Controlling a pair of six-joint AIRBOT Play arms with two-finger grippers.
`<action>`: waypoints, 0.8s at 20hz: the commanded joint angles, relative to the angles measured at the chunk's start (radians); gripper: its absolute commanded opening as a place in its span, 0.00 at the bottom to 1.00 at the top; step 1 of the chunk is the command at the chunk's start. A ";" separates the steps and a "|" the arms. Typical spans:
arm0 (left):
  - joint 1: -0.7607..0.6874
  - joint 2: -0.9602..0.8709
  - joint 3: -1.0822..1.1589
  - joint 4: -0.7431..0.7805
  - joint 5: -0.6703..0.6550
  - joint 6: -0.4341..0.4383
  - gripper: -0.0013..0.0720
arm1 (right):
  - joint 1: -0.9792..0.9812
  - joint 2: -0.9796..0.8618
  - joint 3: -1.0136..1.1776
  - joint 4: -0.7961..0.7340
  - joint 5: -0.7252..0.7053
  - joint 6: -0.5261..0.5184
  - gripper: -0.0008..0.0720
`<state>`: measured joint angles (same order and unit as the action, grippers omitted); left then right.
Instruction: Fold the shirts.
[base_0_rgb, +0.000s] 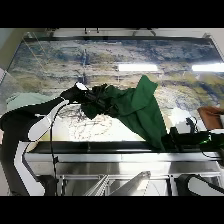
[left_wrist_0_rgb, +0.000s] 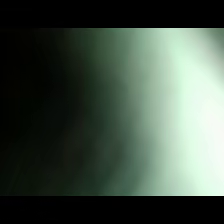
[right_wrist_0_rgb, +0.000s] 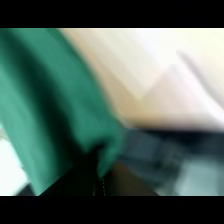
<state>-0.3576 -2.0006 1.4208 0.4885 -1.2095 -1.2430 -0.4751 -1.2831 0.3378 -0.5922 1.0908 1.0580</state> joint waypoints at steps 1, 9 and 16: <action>0.010 0.011 0.001 -0.129 0.029 0.075 0.12 | -0.001 -0.057 0.005 0.291 -0.051 -0.248 0.04; 0.139 0.259 0.001 -0.199 -0.025 0.155 0.05 | -0.011 0.093 0.192 0.282 0.079 -0.212 0.04; 0.489 0.778 0.001 -0.458 -0.101 0.203 0.05 | -0.163 0.417 0.726 0.061 0.090 -0.021 0.04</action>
<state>-0.0124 -1.4212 1.4208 0.1139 -1.2907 -1.0554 -0.5789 -0.9936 0.8623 -0.4900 1.1923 0.9806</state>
